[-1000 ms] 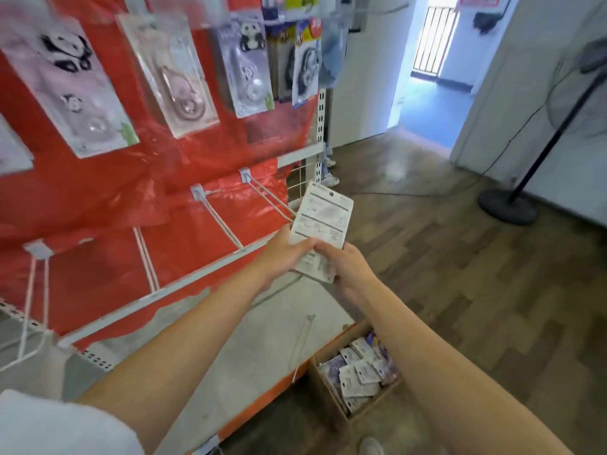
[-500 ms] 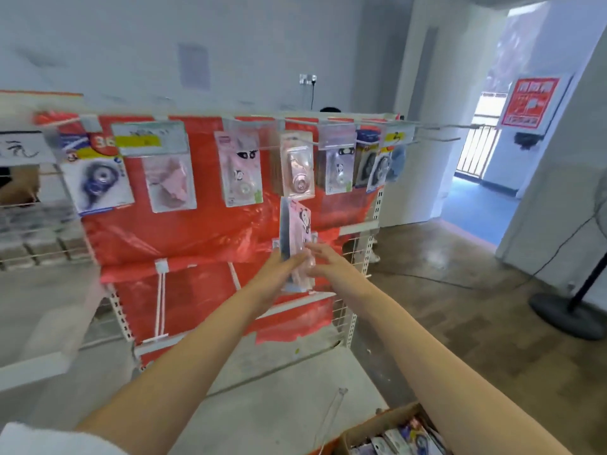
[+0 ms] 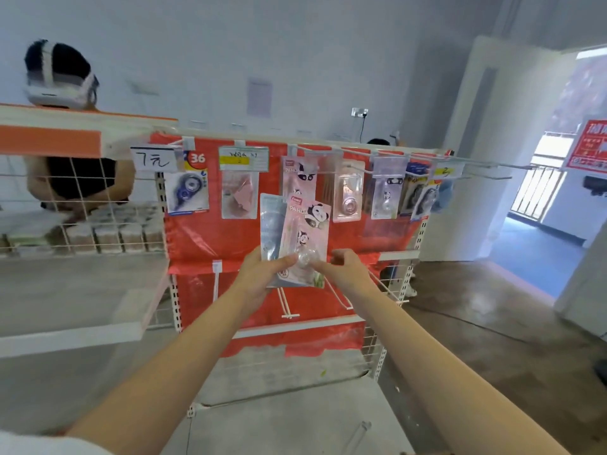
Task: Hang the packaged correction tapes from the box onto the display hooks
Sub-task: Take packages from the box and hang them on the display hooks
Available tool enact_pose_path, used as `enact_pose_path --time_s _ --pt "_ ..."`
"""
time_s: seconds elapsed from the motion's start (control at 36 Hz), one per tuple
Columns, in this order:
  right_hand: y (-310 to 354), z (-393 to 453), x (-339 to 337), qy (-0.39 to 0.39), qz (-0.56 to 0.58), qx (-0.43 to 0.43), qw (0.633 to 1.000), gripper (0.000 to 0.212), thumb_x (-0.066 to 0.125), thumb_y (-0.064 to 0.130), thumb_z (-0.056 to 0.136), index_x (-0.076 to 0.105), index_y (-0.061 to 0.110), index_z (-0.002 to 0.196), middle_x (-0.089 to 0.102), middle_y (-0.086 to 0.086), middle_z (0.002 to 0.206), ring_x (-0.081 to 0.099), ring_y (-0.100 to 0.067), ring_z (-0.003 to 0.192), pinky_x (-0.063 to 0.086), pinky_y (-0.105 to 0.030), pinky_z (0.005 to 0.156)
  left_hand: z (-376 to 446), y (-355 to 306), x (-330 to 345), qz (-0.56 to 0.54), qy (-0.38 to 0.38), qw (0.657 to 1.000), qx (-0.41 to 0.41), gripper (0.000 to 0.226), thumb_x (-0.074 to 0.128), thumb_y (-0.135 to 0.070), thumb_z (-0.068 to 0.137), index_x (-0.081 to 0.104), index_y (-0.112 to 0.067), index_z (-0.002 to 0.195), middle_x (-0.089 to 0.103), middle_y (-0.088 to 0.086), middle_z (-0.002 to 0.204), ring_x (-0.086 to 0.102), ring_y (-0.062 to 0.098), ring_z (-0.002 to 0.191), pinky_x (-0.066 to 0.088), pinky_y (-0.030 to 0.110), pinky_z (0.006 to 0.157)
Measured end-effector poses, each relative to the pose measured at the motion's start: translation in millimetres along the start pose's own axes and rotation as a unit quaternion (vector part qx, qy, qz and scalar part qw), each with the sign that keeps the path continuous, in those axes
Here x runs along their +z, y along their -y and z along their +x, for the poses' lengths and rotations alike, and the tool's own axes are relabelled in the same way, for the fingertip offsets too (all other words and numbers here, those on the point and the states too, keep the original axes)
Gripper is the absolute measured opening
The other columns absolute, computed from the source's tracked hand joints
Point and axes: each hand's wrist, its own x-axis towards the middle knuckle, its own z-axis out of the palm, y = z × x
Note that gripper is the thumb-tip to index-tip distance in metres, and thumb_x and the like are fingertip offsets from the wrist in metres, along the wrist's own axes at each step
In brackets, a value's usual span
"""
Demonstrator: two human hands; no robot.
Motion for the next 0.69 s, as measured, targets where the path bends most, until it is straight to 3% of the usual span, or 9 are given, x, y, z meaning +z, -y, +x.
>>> enact_pose_path --time_s 0.11,0.22,0.33,0.42,0.53,0.61,0.69 --pt "1 -8 -6 0.051 0.031 0.023 0.998 0.059 0.078 0.047 0.071 0.056 0.008 0.11 0.065 -0.01 0.111 0.063 -0.026 0.102 0.052 -0.045 0.092 -2 0 6 0.01 0.009 1.0 -0.002 0.04 0.071 0.001 0.076 0.061 -0.009 0.114 0.072 0.009 0.099 0.071 0.022 0.084 0.056 0.028 0.064" --pt "2 -15 -18 0.028 0.06 0.026 0.997 0.038 0.075 0.032 0.081 0.052 0.009 0.102 0.061 -0.005 0.101 0.057 -0.013 0.084 0.046 -0.025 0.068 -1 6 13 0.028 -0.001 0.999 -0.019 0.038 0.074 -0.001 0.074 0.063 -0.005 0.11 0.072 0.011 0.097 0.07 0.027 0.088 0.057 0.035 0.076" --pt "0 -17 -34 -0.012 0.153 0.066 0.986 0.042 0.07 0.019 0.086 0.044 0.005 0.116 0.056 -0.013 0.116 0.062 -0.02 0.092 0.054 -0.025 0.055 2 12 12 0.033 -0.028 0.998 -0.037 0.04 0.073 -0.005 0.078 0.061 -0.005 0.116 0.07 0.012 0.103 0.066 0.029 0.096 0.051 0.041 0.092" --pt "-2 -19 -44 -0.036 0.146 0.084 0.985 0.043 0.069 0.017 0.087 0.041 0.009 0.118 0.054 -0.012 0.12 0.065 -0.025 0.09 0.059 -0.034 0.057 4 13 6 0.037 -0.033 0.998 -0.041 0.036 0.073 -0.006 0.079 0.062 -0.01 0.113 0.069 0.01 0.107 0.065 0.029 0.1 0.05 0.044 0.094" --pt "-3 -18 -46 -0.045 0.135 0.084 0.986 0.044 0.067 0.016 0.088 0.038 0.011 0.121 0.052 -0.011 0.121 0.065 -0.028 0.097 0.057 -0.031 0.056 4 9 1 0.059 -0.032 0.997 -0.038 0.03 0.072 -0.006 0.079 0.063 -0.013 0.107 0.068 0.007 0.104 0.064 0.026 0.098 0.05 0.04 0.091" --pt "1 -14 -41 -0.041 0.112 0.079 0.99 0.042 0.066 0.016 0.09 0.038 0.012 0.121 0.051 -0.01 0.118 0.062 -0.025 0.098 0.059 -0.031 0.062 5 6 -5 0.057 -0.032 0.997 -0.046 0.02 0.071 -0.006 0.081 0.065 -0.017 0.097 0.069 0.006 0.102 0.064 0.029 0.101 0.049 0.044 0.096" --pt "6 -8 -34 -0.019 0.095 0.076 0.992 0.038 0.064 0.015 0.09 0.037 0.012 0.117 0.053 -0.008 0.117 0.062 -0.022 0.096 0.054 -0.027 0.057 3 3 -14 0.063 -0.034 0.996 -0.049 0.018 0.071 -0.009 0.081 0.066 -0.015 0.098 0.07 0.009 0.105 0.064 0.031 0.104 0.048 0.046 0.098"
